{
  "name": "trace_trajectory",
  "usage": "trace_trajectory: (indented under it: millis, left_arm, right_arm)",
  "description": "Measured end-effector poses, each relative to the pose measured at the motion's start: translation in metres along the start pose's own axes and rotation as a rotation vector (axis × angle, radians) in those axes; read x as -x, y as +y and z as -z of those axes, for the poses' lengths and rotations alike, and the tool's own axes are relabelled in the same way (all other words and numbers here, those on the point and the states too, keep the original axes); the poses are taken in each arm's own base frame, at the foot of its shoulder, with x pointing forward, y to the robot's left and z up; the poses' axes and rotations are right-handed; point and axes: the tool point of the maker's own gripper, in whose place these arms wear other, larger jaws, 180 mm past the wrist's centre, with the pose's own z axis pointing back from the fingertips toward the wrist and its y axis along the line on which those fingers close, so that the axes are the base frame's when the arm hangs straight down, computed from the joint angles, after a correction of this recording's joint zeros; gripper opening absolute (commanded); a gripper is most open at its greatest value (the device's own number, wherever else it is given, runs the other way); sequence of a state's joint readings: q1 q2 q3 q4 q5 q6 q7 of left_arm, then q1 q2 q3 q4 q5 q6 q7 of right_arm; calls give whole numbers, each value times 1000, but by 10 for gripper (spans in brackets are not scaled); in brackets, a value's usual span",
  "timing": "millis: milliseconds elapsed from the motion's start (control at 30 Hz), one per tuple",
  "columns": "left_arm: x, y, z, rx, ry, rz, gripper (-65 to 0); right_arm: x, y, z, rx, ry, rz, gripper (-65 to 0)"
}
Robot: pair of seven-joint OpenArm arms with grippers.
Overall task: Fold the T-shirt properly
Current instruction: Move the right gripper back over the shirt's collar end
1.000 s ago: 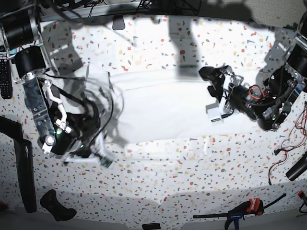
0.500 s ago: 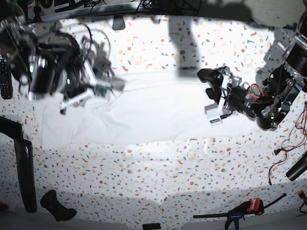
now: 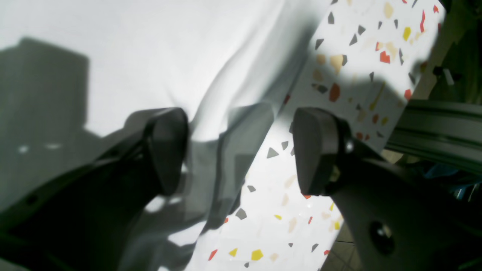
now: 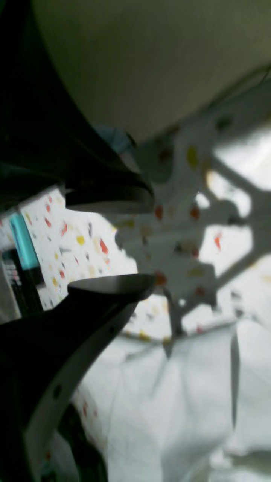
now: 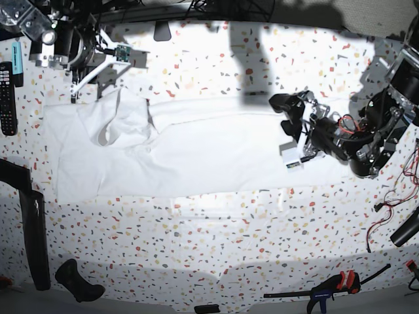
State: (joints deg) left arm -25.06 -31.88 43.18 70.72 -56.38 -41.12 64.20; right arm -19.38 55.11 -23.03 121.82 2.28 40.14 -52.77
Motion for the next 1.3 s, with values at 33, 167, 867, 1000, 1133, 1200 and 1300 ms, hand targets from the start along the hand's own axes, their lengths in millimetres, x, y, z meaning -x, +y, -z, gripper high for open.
trace_trajectory:
  millis: [33, 167, 867, 1000, 1133, 1200, 1300]
  left_arm:
    - [0, 0, 0, 0, 0, 0, -214]
    - [0, 0, 0, 0, 0, 0, -214]
    - [0, 0, 0, 0, 0, 0, -214]
    - [0, 0, 0, 0, 0, 0, -214]
    - [0, 0, 0, 0, 0, 0, -214]
    - [0, 0, 0, 0, 0, 0, -214]
    - [0, 0, 0, 0, 0, 0, -214]
  right_arm:
    - [-2, -6, 0, 31, -12, -18, -389]
    - [-20, -21, -2, 123, -109, -93, -389]
    - [-14, -43, 38, 299, -138, -150, -389]
    - [-20, -44, 38, 310, -150, -140, -389]
    - [-14, -45, 39, 314, -119, -139, -390]
    - [-14, -49, 38, 323, -114, -138, -390]
    - [-11, -64, 34, 381, -92, -140, -423]
